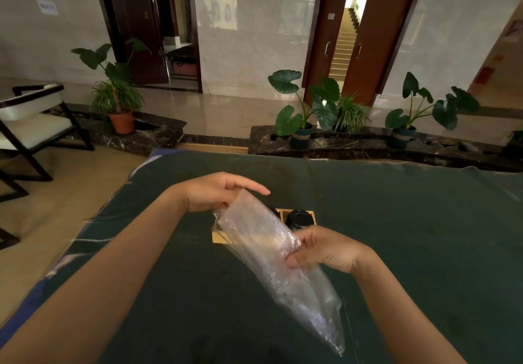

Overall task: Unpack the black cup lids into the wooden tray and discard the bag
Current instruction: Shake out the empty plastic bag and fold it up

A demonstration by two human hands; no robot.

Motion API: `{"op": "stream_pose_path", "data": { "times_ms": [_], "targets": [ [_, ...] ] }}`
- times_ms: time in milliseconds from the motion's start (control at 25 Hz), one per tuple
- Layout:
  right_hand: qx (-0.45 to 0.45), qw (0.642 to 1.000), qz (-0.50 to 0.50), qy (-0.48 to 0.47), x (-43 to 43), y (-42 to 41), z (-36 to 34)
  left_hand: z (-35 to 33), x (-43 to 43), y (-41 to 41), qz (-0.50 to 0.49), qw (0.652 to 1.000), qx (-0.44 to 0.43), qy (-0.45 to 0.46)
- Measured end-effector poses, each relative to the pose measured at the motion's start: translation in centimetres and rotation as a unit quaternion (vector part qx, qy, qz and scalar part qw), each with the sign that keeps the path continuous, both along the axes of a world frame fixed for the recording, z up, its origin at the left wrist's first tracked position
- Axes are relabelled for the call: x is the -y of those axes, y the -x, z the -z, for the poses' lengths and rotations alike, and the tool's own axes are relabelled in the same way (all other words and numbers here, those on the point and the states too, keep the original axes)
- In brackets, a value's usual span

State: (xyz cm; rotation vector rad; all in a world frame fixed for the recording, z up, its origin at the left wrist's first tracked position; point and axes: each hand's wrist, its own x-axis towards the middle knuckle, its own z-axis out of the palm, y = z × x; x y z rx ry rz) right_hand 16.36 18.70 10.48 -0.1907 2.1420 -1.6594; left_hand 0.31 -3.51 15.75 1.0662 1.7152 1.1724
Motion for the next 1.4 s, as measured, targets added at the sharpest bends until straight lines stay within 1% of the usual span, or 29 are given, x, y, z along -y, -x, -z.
{"op": "stream_pose_path", "data": {
  "times_ms": [40,80,160,200,240,320,400,440,520,560,640,720,880,960,1040,1120,1160,1240,1280,1320,1360,1400],
  "targets": [
    [-0.002,1.000,0.011,0.012,-0.3,0.0,0.1,0.5,0.3,0.7,0.005,0.998,0.057,-0.016],
    [-0.005,0.999,0.030,0.025,-0.6,-0.1,0.2,1.1,0.6,1.2,-0.006,0.992,0.117,-0.051],
    [-0.012,0.993,0.100,0.068,-1.3,-0.1,0.4,2.6,0.9,1.6,-0.075,0.965,0.219,-0.123],
    [-0.012,0.984,0.152,0.096,-1.4,0.0,0.4,3.7,0.8,1.2,-0.110,0.953,0.250,-0.134],
    [-0.011,0.970,0.205,0.128,-1.3,0.2,0.6,4.9,0.3,0.4,-0.128,0.947,0.267,-0.126],
    [-0.001,0.939,0.290,0.187,-0.5,0.9,1.1,7.1,-1.2,-1.9,-0.104,0.950,0.279,-0.089],
    [0.016,0.915,0.348,0.205,0.7,1.4,1.7,8.1,-3.0,-3.9,-0.081,0.957,0.269,-0.066],
    [0.022,0.908,0.367,0.201,1.1,1.6,1.9,8.1,-3.9,-4.7,-0.087,0.962,0.252,-0.061],
    [0.025,0.899,0.392,0.192,1.5,1.7,2.3,7.7,-5.0,-5.3,-0.136,0.967,0.208,-0.051],
    [0.022,0.898,0.399,0.183,1.6,1.7,2.3,7.5,-5.2,-5.4,-0.165,0.967,0.188,-0.046],
    [0.015,0.904,0.398,0.153,1.3,1.6,2.3,7.2,-5.3,-5.4,-0.199,0.962,0.179,-0.046],
    [0.003,0.915,0.379,0.142,1.1,1.3,2.1,7.0,-4.9,-5.4,-0.206,0.958,0.193,-0.049],
    [-0.071,0.934,0.325,0.128,0.7,0.6,1.6,6.7,-4.3,-5.7,-0.189,0.949,0.244,-0.066],
    [-0.095,0.932,0.307,0.166,0.4,0.5,1.6,6.6,-4.3,-5.9,-0.201,0.938,0.270,-0.084],
    [-0.118,0.922,0.277,0.245,0.4,0.3,1.6,6.7,-4.3,-6.0,-0.211,0.922,0.305,-0.114],
    [-0.117,0.898,0.269,0.329,0.7,0.1,1.7,6.4,-4.1,-6.1,-0.203,0.910,0.329,-0.149],
    [-0.105,0.883,0.286,0.356,0.8,0.0,1.7,6.4,-4.0,-6.2,-0.191,0.909,0.331,-0.168],
    [-0.059,0.862,0.324,0.385,1.1,0.0,2.0,6.3,-4.0,-6.5,-0.194,0.912,0.304,-0.193],
    [-0.028,0.857,0.337,0.389,1.2,0.2,2.2,6.1,-4.0,-6.8,-0.214,0.920,0.263,-0.194],
    [0.002,0.852,0.347,0.391,1.4,0.3,2.4,5.9,-4.0,-7.0,-0.236,0.934,0.192,-0.187],
    [0.028,0.846,0.356,0.396,1.6,0.4,2.5,5.6,-4.0,-7.3,-0.249,0.947,0.102,-0.174],
    [0.049,0.838,0.359,0.408,1.7,0.4,2.5,5.4,-3.9,-7.5,-0.255,0.953,0.011,-0.161]
  ]
}}
